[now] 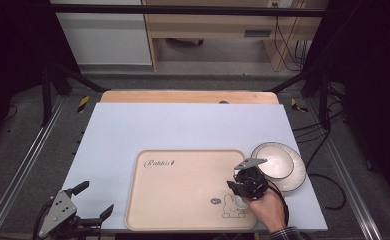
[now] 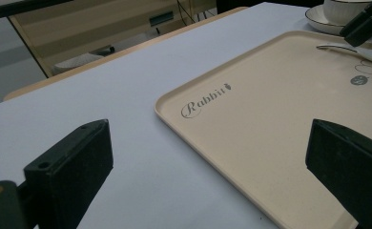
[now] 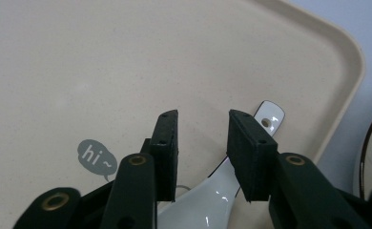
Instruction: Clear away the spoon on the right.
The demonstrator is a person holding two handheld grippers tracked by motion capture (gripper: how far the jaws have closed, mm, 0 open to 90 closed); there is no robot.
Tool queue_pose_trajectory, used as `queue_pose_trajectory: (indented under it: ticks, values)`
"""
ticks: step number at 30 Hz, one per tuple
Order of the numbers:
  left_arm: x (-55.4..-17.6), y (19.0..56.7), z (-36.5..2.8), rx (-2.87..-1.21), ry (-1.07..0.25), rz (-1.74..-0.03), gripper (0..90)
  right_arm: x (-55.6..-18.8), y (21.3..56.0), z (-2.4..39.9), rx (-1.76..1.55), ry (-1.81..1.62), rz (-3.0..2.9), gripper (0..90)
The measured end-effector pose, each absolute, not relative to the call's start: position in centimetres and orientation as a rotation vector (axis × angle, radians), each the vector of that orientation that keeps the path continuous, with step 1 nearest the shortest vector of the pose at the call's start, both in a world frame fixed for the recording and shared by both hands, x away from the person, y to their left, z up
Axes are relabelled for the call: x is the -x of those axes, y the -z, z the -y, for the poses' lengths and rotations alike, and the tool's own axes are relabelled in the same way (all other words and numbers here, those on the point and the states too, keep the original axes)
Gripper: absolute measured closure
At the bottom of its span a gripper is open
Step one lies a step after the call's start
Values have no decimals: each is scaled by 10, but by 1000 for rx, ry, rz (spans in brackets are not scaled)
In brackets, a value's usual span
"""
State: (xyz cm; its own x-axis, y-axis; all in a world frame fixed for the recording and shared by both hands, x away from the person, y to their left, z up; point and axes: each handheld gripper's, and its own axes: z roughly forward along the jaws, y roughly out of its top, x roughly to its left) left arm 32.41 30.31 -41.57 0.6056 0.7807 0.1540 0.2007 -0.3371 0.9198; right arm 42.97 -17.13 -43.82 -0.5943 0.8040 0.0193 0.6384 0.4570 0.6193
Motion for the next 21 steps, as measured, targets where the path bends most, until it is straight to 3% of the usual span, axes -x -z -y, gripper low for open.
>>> queue_pose_trajectory:
  ticks: [8,21]
  values:
    - [-324,416,-303,-1853,-743,-790,16,-425,434,173,-1212,-859,-2420,539]
    - [-325,416,-304,-1857,-743,-796,16,-416,427,181,-1170,-947,-2370,276]
